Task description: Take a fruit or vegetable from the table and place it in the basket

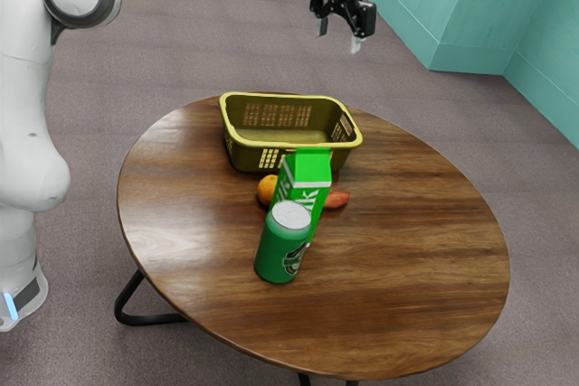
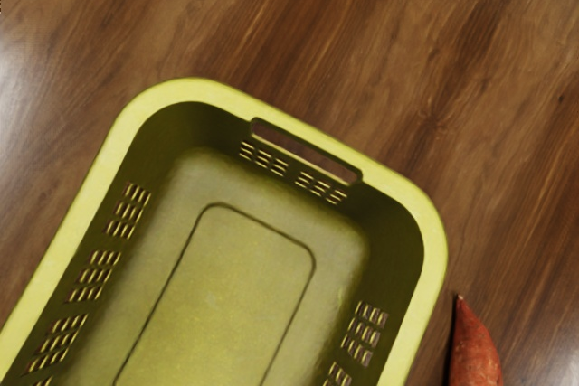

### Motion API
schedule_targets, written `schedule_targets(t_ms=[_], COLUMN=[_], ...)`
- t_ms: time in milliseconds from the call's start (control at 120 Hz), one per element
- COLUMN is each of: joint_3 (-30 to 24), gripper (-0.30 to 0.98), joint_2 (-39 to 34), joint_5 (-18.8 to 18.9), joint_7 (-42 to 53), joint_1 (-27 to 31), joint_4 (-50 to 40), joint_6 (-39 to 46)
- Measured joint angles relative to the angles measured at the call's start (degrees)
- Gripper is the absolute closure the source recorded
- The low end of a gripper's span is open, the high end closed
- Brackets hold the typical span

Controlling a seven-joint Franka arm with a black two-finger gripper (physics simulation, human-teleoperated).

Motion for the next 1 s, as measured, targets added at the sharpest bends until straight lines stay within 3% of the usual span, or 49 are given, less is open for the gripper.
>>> schedule_targets(t_ms=[942,1000], joint_3=[0.55,-1.36], gripper=[0.00,0.00], joint_2=[0.06,2.41], joint_5=[0.16,-0.10], joint_7=[-12.34,-12.70], joint_1=[-0.69,1.08], joint_4=[0.19,2.92], joint_6=[3.89,3.65])
